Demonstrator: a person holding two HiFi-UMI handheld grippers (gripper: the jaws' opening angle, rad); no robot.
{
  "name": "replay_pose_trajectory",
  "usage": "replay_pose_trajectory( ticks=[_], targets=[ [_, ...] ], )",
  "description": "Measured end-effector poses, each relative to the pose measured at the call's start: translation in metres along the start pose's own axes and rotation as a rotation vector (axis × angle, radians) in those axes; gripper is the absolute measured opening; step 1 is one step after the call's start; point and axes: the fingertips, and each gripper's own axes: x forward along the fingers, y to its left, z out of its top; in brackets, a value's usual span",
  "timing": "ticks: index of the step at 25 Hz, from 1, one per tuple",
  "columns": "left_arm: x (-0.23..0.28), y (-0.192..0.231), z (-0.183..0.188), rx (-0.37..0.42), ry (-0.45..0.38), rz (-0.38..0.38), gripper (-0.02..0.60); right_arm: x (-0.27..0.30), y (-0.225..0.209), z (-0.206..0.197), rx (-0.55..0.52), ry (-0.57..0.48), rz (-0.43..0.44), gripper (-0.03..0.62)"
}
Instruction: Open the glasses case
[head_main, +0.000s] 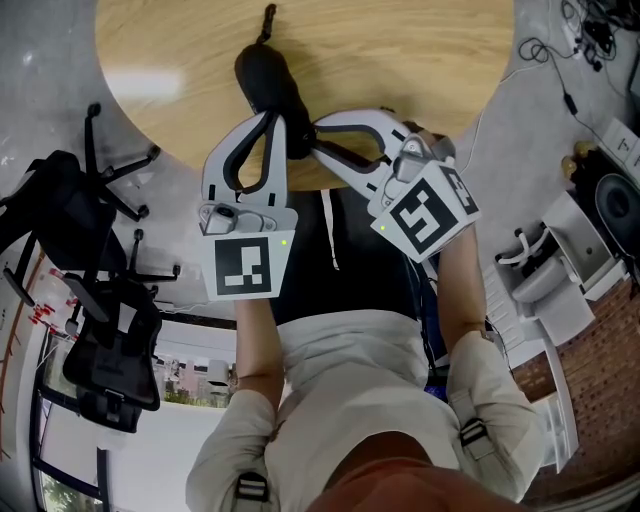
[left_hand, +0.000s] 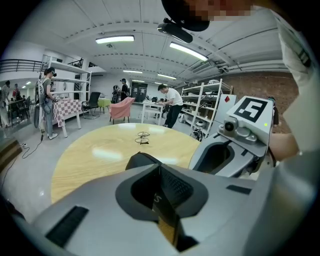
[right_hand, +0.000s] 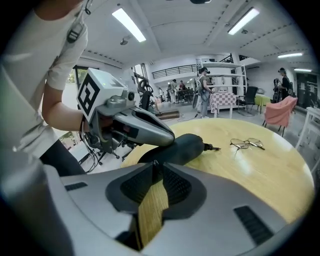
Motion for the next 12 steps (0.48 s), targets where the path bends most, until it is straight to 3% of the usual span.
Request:
replay_pose_trajectory(
  ticks=[4,12],
  targets=[
    [-0.0006,0.0001,-0.0003,0.011,-0.001,0.0,0.021,0.0012,0.004,0.0009,-0.013,0.003,0.021,0.046],
    [-0.0022,0.0032,-0.0008,0.016,-0.006,0.006,0.021,0.0027,0.0061,0.0017,0.016,0.032,-0.005,0.043]
  ],
)
